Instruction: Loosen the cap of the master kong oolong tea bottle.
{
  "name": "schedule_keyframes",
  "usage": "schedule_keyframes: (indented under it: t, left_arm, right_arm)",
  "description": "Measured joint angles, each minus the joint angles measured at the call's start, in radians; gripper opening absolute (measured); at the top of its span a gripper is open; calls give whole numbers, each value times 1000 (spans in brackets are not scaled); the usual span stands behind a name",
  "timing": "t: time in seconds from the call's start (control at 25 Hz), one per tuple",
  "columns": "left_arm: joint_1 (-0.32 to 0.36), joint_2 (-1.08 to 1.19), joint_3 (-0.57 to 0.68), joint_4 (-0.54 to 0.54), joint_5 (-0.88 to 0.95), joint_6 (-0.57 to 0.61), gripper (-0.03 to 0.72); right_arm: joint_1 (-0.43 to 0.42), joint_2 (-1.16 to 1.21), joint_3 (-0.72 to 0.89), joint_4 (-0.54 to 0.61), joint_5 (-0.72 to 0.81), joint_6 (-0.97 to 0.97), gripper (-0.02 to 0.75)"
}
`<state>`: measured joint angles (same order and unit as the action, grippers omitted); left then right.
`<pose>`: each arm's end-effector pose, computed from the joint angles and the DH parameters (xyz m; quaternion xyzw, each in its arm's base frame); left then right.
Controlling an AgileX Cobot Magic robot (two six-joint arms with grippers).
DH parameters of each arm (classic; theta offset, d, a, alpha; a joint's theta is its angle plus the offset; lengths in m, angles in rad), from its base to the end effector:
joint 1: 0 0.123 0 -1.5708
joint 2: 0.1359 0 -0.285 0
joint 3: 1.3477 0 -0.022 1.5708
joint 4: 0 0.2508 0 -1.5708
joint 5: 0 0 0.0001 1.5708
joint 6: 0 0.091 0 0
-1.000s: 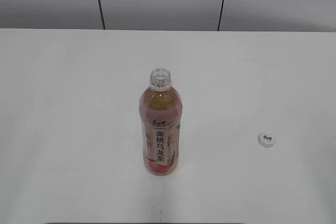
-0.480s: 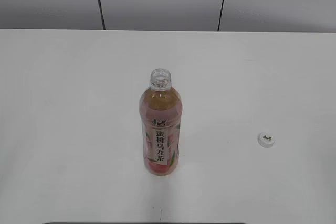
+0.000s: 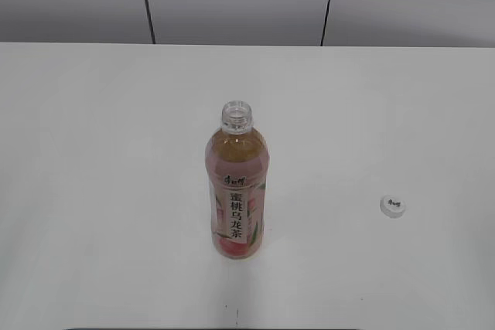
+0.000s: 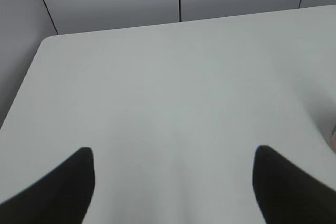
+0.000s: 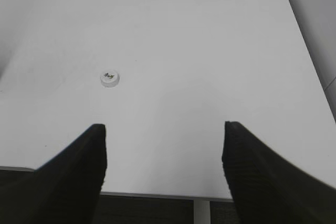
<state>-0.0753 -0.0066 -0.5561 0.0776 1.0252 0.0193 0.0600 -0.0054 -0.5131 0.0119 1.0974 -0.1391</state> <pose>-0.0113 0.0069 0.2958 0.0370 0.8252 0.0230 0.5632 -0.0088 0.0004 0.2779 -0.0857 0.8536 -0.0144 0.5136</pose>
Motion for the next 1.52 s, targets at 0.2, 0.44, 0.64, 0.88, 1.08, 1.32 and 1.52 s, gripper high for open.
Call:
schedule_keyframes:
  t: [0.2,0.44,0.64,0.88,1.08,1.32,1.52]
  left_arm:
    - [0,0,0,0,0,0,559]
    - [0,0,0,-15,0,0,559]
    - [0,0,0,-41,0,0,559]
    - [0,0,0,-60,0,0,559]
    - [0,0,0,-60,0,0,559]
    - [0,0,0,-61,0,0,559]
    - [0,0,0,-61,0,0,559]
  right_arm:
    - [0,0,0,0,0,0,523]
    - [0,0,0,0,0,0,523]
    - [0,0,0,0,0,1,523]
    - [0,0,0,0,0,0,523]
    - [0,0,0,0,0,0,523]
    - [0,0,0,0,0,0,523]
    - [0,0,0,0,0,0,523]
